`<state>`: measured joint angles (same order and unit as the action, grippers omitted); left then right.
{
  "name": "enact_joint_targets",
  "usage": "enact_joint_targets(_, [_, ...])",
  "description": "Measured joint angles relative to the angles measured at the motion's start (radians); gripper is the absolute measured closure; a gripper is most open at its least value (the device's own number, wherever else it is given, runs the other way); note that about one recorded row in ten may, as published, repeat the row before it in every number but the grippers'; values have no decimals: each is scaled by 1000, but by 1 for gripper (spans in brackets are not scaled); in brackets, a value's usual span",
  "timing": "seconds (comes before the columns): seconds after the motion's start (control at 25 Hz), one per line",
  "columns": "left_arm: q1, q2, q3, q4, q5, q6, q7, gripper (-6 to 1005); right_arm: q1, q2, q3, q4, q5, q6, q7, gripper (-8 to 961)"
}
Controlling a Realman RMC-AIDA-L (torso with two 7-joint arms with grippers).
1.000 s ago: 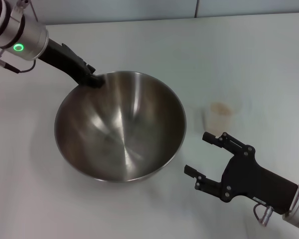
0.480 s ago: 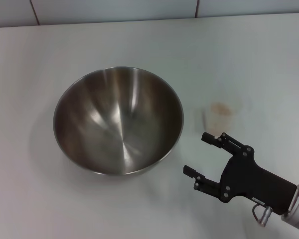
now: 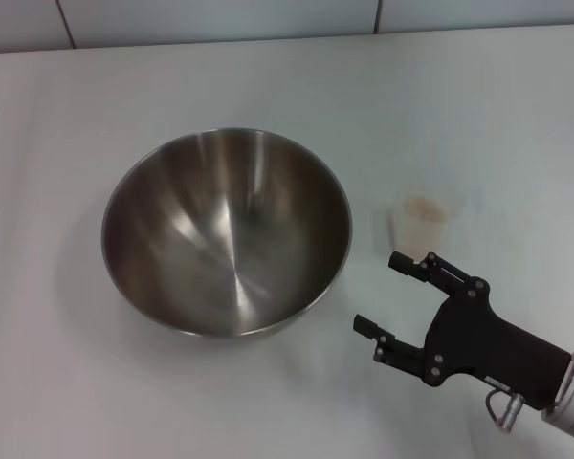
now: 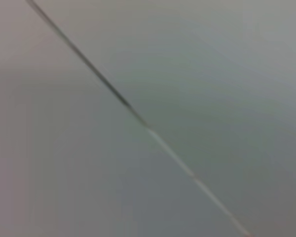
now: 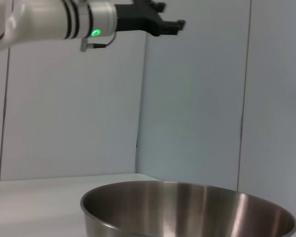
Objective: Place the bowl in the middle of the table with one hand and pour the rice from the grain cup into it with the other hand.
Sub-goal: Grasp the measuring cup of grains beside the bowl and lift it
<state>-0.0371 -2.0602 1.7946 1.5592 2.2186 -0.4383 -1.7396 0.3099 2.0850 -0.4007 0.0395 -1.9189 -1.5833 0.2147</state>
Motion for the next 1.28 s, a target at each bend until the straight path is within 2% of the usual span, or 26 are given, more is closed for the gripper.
enact_joint_targets(0.04, [17, 1, 91, -84, 86, -227, -75, 189, 0, 0, 0, -1, 0, 0, 0, 169])
enact_joint_targets(0.08, [17, 1, 91, -84, 86, -227, -75, 189, 0, 0, 0, -1, 0, 0, 0, 169])
enact_joint_targets(0.12, [24, 1, 121, -123, 131, -315, -131, 189, -1, 0, 1, -1, 0, 0, 0, 169])
enact_joint_targets(0.2, [62, 3, 171, -222, 262, -501, -347, 189, -5, 0, 2, -2, 1, 1, 0, 169])
enact_joint_targets(0.24, [95, 12, 180, -272, 375, -573, -553, 189, -8, 0, 4, -2, 3, 2, 0, 169])
enact_joint_targets(0.28, [95, 12, 180, -272, 375, -573, -553, 189, -8, 0, 4, -2, 3, 2, 0, 169])
enact_joint_targets(0.32, [116, 29, 178, -316, 469, -592, -734, 189, -9, 0, 5, -3, 3, 3, 0, 169])
enact_joint_targets(0.4, [126, 58, 173, -396, 582, -636, -979, 189, -10, 0, 5, -3, 4, 6, 0, 169])
enact_joint_targets(0.44, [105, 95, 205, -524, 645, -744, -1193, 189, -11, 0, 5, -4, 4, 11, 0, 169])
enact_joint_targets(0.48, [105, 95, 205, -524, 645, -744, -1193, 189, -11, 0, 5, -4, 4, 11, 0, 169])
enact_joint_targets(0.52, [90, 113, 247, -595, 646, -805, -1259, 189, -10, 0, 5, -4, 4, 13, 0, 169])
enact_joint_targets(0.6, [73, 134, 316, -695, 626, -897, -1334, 189, -9, 0, 5, -4, 4, 16, 0, 169])
enact_joint_targets(0.68, [78, 139, 352, -758, 608, -953, -1329, 189, -7, -1, 4, -3, 3, 17, 0, 168])
enact_joint_targets(0.8, [88, 139, 371, -795, 578, -977, -1290, 189, -6, -2, 3, -4, 2, 18, 0, 168])
enact_joint_targets(0.92, [86, 140, 446, -839, 502, -984, -1253, 189, -5, -1, 2, -4, 1, 18, 0, 168])
enact_joint_targets(1.0, [72, 130, 506, -891, 448, -986, -1232, 189, -6, -1, 2, -4, 1, 18, 0, 169])
enact_joint_targets(1.08, [66, 110, 552, -963, 405, -989, -1211, 188, -8, -1, 4, -5, 1, 18, 0, 169])
enact_joint_targets(1.28, [84, 103, 601, -1022, 390, -1005, -1189, 188, -12, 0, 5, -6, 5, 18, 0, 169])
